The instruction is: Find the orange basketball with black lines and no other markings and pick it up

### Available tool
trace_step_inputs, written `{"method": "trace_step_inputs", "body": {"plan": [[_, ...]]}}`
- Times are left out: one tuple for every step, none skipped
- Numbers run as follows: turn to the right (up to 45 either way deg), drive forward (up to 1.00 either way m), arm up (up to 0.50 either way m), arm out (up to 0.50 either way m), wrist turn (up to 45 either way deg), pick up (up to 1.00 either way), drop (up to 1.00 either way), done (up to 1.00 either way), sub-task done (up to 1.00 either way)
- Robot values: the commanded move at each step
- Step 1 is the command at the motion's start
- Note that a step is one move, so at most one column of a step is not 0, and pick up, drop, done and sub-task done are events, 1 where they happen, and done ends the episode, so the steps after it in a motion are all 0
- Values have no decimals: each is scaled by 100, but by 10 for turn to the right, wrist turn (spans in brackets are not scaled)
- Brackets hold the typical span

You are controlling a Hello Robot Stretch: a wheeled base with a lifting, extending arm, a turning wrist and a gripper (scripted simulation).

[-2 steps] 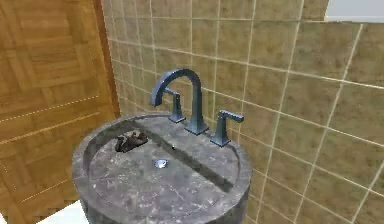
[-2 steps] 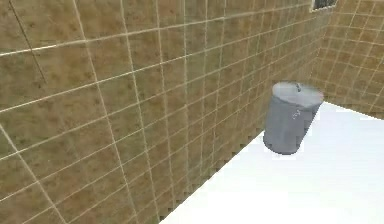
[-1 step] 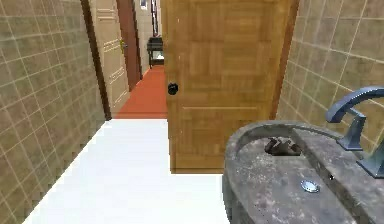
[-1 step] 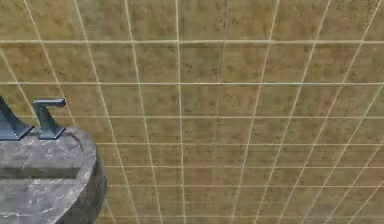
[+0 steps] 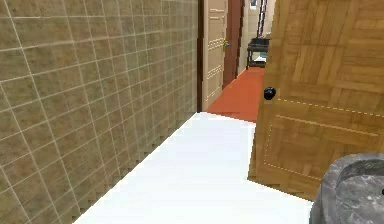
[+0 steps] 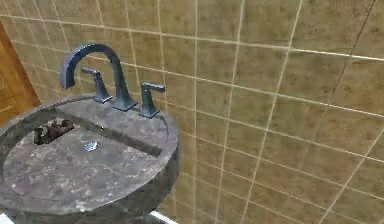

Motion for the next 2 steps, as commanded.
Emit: {"method": "trace_step_inputs", "body": {"plan": [[0,40,0,0,0,0,0,0,0],[30,0,0,0,0,0,0,0,0]]}}
